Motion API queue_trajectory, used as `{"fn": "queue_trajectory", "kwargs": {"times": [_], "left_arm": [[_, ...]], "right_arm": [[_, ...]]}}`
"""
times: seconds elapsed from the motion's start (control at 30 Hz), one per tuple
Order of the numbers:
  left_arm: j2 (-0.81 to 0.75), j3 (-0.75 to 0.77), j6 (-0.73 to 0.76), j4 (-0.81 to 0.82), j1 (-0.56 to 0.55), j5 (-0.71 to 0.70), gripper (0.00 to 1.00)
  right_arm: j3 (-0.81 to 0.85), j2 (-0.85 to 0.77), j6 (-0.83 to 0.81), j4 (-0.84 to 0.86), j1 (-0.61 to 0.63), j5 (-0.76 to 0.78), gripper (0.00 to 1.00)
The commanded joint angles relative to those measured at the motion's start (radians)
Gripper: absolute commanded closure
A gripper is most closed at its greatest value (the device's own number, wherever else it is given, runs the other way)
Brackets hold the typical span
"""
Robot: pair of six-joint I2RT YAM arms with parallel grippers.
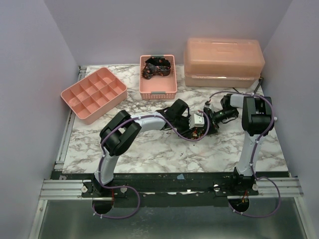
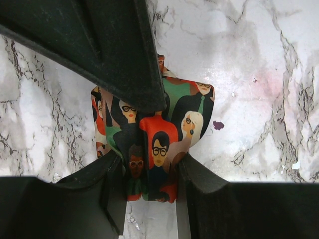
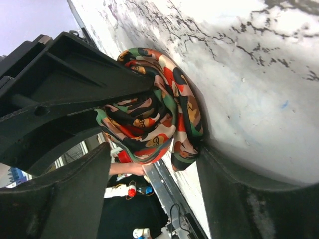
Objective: Roll the ties
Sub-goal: Pick up the tie at the center of the board.
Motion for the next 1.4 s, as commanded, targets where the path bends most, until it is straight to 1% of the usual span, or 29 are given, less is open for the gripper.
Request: {"fn": "queue_trajectory", "kwargs": {"times": [0.0, 0.03, 0.1, 0.13, 0.2, 0.3, 0.4, 0.43, 0.47, 0.5, 0.53, 0.63, 0.67, 0.7, 0.73, 0.87, 0.93, 1.0, 1.07, 1.1, 1.13, 1.17, 1.2, 1.23, 1.37], "left_arm": [[0.073, -0.042, 0.016, -0.147, -0.002, -0.06, 0.96], [0.072, -0.041, 0.016, -0.145, -0.002, -0.059, 0.96], [0.073, -0.04, 0.016, -0.147, -0.004, -0.06, 0.96], [0.072, -0.04, 0.014, -0.148, -0.003, -0.059, 0.96], [0.073, -0.039, 0.013, -0.149, -0.002, -0.059, 0.96], [0.072, -0.04, 0.003, -0.146, -0.001, -0.056, 0.95], [0.069, -0.043, -0.014, -0.137, 0.0, -0.047, 0.93], [0.066, -0.044, -0.024, -0.131, 0.0, -0.041, 0.88], [0.059, -0.048, -0.031, -0.122, 0.003, -0.032, 0.79], [0.044, -0.058, -0.042, -0.104, 0.005, -0.019, 0.69], [0.02, -0.072, -0.055, -0.079, 0.009, -0.003, 0.58], [-0.071, -0.129, -0.111, 0.024, 0.023, 0.031, 0.37], [-0.118, -0.151, -0.135, 0.065, 0.028, 0.043, 0.23], [-0.158, -0.178, -0.149, 0.095, 0.032, 0.048, 0.04], [-0.205, -0.198, -0.154, 0.141, 0.033, 0.048, 0.02], [-0.369, -0.323, -0.138, 0.307, 0.034, 0.009, 0.02], [-0.422, -0.369, -0.131, 0.346, 0.038, -0.035, 0.02], [-0.468, -0.426, -0.147, 0.431, 0.039, -0.123, 0.02], [-0.504, -0.466, -0.103, 0.471, 0.04, -0.148, 0.02], [-0.518, -0.469, -0.08, 0.463, 0.04, -0.156, 0.02], [-0.524, -0.447, -0.048, 0.4, 0.044, -0.124, 0.02], [-0.529, -0.423, -0.017, 0.327, 0.054, -0.07, 0.02], [-0.536, -0.401, -0.007, 0.289, 0.07, 0.011, 0.02], [-0.54, -0.395, -0.018, 0.286, 0.078, 0.03, 0.02], [-0.511, -0.358, -0.039, 0.314, 0.056, -0.079, 0.02]], "right_arm": [[-0.019, -0.027, -0.061, 0.002, 0.007, -0.077, 0.25], [-0.02, -0.025, -0.058, 0.006, 0.007, -0.08, 0.21], [-0.019, -0.019, -0.049, 0.018, 0.036, -0.079, 0.2], [-0.021, -0.016, -0.04, 0.026, 0.038, -0.08, 0.23], [-0.02, -0.01, -0.025, 0.043, 0.045, -0.069, 0.33], [-0.029, -0.014, -0.025, 0.045, 0.054, -0.064, 0.43], [-0.05, -0.031, -0.029, 0.049, 0.059, -0.036, 0.7], [-0.053, -0.036, -0.031, 0.051, 0.059, -0.022, 0.8], [-0.054, -0.039, -0.033, 0.053, 0.06, -0.009, 0.92], [-0.053, -0.043, -0.034, 0.052, 0.058, 0.001, 0.99], [-0.05, -0.045, -0.036, 0.05, 0.06, 0.006, 0.99], [-0.024, -0.076, -0.034, 0.044, 0.06, 0.006, 0.99], [-0.015, -0.091, -0.03, 0.043, 0.059, 0.005, 0.99], [-0.003, -0.109, -0.024, 0.042, 0.06, 0.001, 0.99], [0.008, -0.125, -0.022, 0.038, 0.06, -0.002, 0.99], [0.039, -0.177, -0.034, 0.018, 0.067, -0.001, 0.99], [0.045, -0.194, -0.048, 0.003, 0.07, 0.0, 0.99], [0.052, -0.212, -0.062, -0.013, 0.073, 0.001, 0.99], [0.068, -0.229, -0.079, -0.037, 0.077, -0.011, 0.99], [0.077, -0.24, -0.085, -0.049, 0.079, -0.016, 0.99], [0.088, -0.248, -0.092, -0.057, 0.082, -0.02, 0.99], [0.096, -0.259, -0.092, -0.059, 0.088, -0.021, 0.99], [0.106, -0.266, -0.098, -0.067, 0.092, -0.024, 0.99], [0.119, -0.273, -0.108, -0.078, 0.098, -0.025, 0.99], [0.142, -0.292, -0.126, -0.104, 0.127, -0.022, 1.0]]}}
